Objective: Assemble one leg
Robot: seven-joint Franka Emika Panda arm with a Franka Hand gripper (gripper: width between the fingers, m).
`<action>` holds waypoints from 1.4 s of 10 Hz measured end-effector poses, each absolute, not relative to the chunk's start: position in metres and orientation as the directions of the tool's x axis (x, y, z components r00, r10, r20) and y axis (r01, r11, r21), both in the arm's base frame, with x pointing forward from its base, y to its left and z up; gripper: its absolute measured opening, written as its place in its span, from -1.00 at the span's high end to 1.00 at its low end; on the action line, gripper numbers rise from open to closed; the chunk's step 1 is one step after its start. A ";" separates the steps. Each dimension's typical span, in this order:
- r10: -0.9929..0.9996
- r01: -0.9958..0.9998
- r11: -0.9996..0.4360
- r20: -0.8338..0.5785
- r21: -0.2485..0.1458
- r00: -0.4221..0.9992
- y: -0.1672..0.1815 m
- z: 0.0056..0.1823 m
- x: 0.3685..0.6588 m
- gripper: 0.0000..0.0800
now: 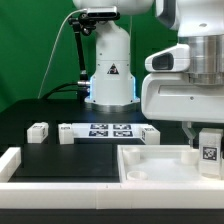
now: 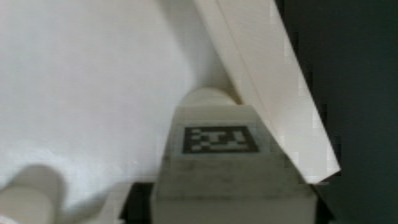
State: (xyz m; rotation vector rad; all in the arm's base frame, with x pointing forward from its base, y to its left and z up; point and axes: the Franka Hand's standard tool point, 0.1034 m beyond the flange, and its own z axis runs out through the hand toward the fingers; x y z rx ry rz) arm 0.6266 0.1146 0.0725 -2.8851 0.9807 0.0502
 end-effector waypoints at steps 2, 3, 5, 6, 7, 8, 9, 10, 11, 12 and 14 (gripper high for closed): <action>-0.721 -0.725 -0.685 -0.077 -0.073 0.689 0.114 0.072 0.627 0.27; -0.802 -0.807 -0.587 -0.088 -0.068 0.591 0.113 0.072 0.627 0.27; -0.918 -0.925 -0.377 -0.107 -0.055 0.381 0.111 0.072 0.627 0.27; -0.948 -0.955 -0.292 -0.116 -0.045 0.296 0.110 0.071 0.627 0.27; -0.966 -0.974 -0.225 -0.125 -0.037 0.227 0.110 0.071 0.627 0.27; -0.980 -0.989 -0.148 -0.131 -0.028 0.150 0.110 0.071 0.627 0.27; -0.989 -0.998 -0.054 -0.139 -0.016 0.056 0.111 0.071 0.626 0.27; -0.990 -1.000 0.016 -0.143 -0.007 -0.014 0.112 0.071 0.627 0.27; -0.989 -0.999 0.040 -0.145 -0.003 -0.039 0.112 0.071 0.626 0.27; -0.989 -1.000 0.027 -0.145 -0.004 -0.026 0.113 0.071 0.626 0.00; -0.989 -1.000 -0.028 -0.145 -0.013 0.030 0.113 0.071 0.626 -0.35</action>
Offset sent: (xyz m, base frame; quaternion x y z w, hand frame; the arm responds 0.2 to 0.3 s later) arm -0.0033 -0.0135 -0.0034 -0.0054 0.0271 0.3126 0.9495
